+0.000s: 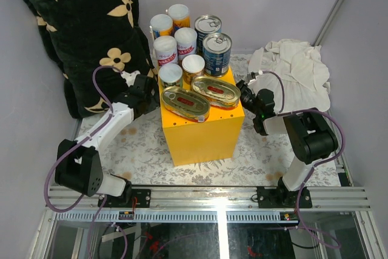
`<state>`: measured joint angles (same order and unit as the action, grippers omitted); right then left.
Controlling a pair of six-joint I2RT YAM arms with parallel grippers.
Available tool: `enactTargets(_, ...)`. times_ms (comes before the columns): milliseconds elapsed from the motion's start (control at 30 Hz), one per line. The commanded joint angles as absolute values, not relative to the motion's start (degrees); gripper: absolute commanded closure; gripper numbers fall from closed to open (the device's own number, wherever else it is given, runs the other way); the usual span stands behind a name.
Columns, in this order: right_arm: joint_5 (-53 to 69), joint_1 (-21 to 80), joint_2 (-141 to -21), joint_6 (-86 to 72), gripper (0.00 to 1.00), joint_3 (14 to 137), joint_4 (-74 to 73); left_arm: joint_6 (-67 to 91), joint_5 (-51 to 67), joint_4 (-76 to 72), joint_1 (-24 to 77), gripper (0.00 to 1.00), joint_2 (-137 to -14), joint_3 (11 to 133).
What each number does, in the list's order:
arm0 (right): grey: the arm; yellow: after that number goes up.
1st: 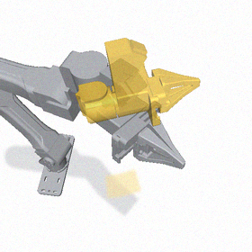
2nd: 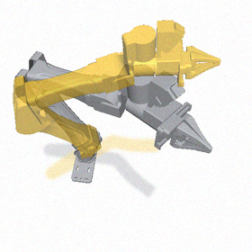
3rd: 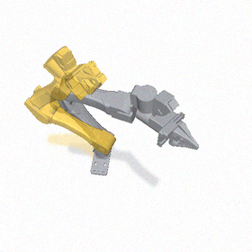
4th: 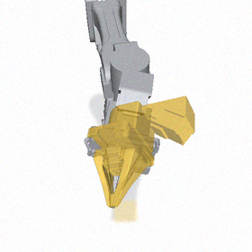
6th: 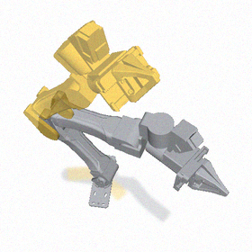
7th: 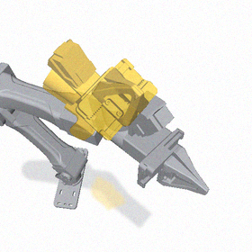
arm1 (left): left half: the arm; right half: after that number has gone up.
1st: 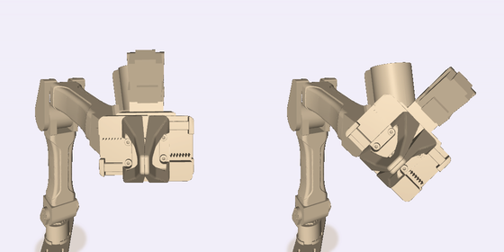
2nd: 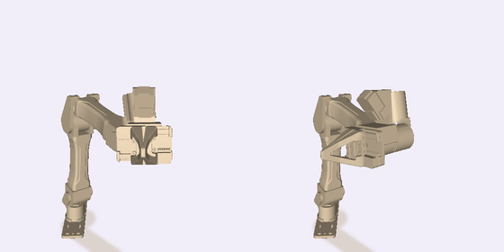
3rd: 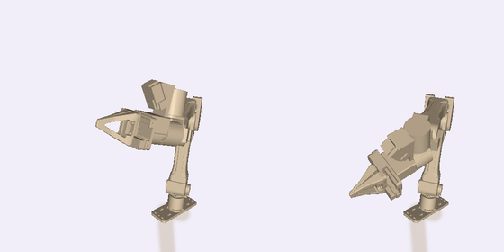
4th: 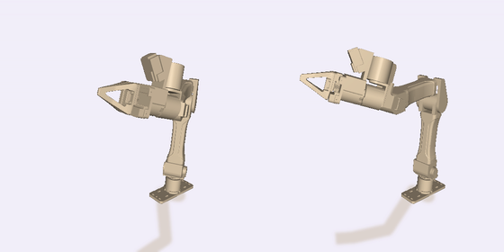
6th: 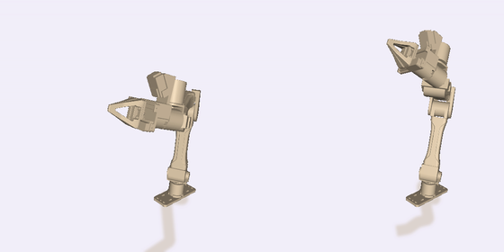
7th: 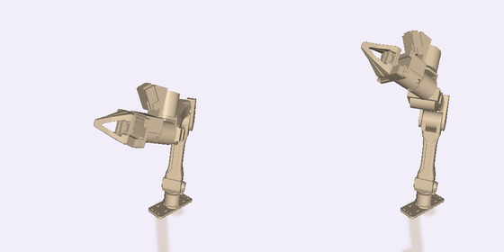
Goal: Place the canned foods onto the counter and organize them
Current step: Adjust the counter at the center of the board.
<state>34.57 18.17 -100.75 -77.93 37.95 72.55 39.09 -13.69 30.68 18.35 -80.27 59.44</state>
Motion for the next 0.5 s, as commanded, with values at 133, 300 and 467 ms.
enactTargets(133, 29.39, 21.96, -96.33, -74.18, 0.72, 35.59, 73.31, 38.74, -11.07, 22.95, 20.48, 0.00, -84.18, 63.96)
enactTargets(300, 27.41, 23.72, -96.28, -73.87, 0.74, 34.98, 72.86, 38.24, -11.42, 22.93, 20.42, 0.00, -85.95, 64.83)
enactTargets(467, 24.96, 25.50, -95.54, -73.14, 0.75, 34.23, 72.12, 38.22, -11.65, 22.79, 20.39, 0.00, -87.11, 65.40)
